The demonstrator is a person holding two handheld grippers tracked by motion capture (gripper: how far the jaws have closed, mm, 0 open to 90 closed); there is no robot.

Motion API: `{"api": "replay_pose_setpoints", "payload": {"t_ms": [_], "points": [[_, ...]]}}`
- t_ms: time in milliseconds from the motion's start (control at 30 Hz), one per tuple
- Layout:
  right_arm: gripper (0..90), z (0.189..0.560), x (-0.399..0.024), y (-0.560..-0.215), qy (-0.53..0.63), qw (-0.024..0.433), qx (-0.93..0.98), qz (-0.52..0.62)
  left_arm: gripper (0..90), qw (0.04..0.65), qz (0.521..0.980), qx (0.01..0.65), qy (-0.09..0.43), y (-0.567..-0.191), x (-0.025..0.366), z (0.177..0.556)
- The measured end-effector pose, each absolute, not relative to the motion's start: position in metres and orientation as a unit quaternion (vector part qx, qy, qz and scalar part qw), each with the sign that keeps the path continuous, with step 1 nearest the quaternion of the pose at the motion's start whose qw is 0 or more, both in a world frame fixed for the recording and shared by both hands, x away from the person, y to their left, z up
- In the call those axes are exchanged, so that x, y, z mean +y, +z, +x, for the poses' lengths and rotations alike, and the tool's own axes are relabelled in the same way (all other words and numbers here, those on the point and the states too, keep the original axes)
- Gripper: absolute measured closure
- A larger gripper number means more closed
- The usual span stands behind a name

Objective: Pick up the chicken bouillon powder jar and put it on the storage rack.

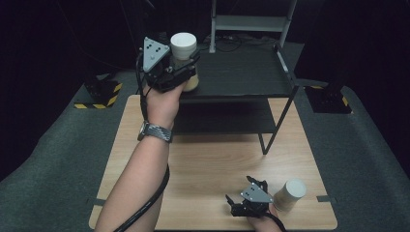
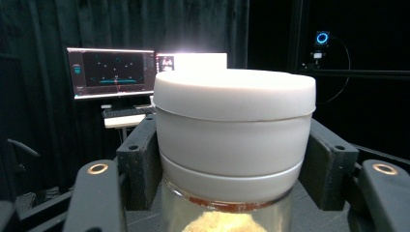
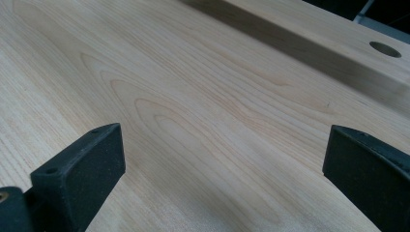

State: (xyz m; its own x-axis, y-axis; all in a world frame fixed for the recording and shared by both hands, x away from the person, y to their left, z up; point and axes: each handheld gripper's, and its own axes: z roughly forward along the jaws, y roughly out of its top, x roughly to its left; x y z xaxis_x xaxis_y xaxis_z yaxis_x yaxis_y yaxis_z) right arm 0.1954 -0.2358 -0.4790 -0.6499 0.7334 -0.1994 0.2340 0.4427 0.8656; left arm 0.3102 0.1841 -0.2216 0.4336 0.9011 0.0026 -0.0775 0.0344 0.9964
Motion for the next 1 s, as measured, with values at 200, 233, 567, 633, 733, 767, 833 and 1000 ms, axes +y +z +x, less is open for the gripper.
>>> {"api": "replay_pose_setpoints", "payload": {"t_ms": [200,233,567,633,733,767,833,1000], "points": [[0.6,0.195,-0.235,-0.479,0.432,0.290,0.799,0.302,34.1,0.622,0.573,0.361,0.393,-0.224,0.181,0.314],[0.6,0.195,-0.236,-0.479,0.432,0.290,0.799,0.302,34.1,0.621,0.573,0.362,0.394,-0.224,0.180,0.315],[0.6,0.195,-0.236,-0.479,0.433,0.288,0.799,0.301,34.1,0.624,0.570,0.367,0.390,-0.227,0.178,0.318],[0.6,0.195,-0.236,-0.479,0.433,0.289,0.799,0.301,34.0,0.625,0.570,0.364,0.391,-0.228,0.178,0.319],[0.6,0.195,-0.236,-0.479,0.433,0.289,0.799,0.301,34.0,0.624,0.570,0.362,0.393,-0.229,0.178,0.318],[0.6,0.195,-0.236,-0.479,0.433,0.289,0.799,0.301,33.9,0.626,0.568,0.361,0.395,-0.231,0.178,0.318],[0.6,0.195,-0.236,-0.479,0.432,0.290,0.800,0.300,33.7,0.627,0.565,0.361,0.396,-0.232,0.178,0.317],[0.6,0.195,-0.236,-0.479,0.432,0.289,0.800,0.301,31.7,0.627,0.566,0.359,0.398,-0.232,0.177,0.317]]}}
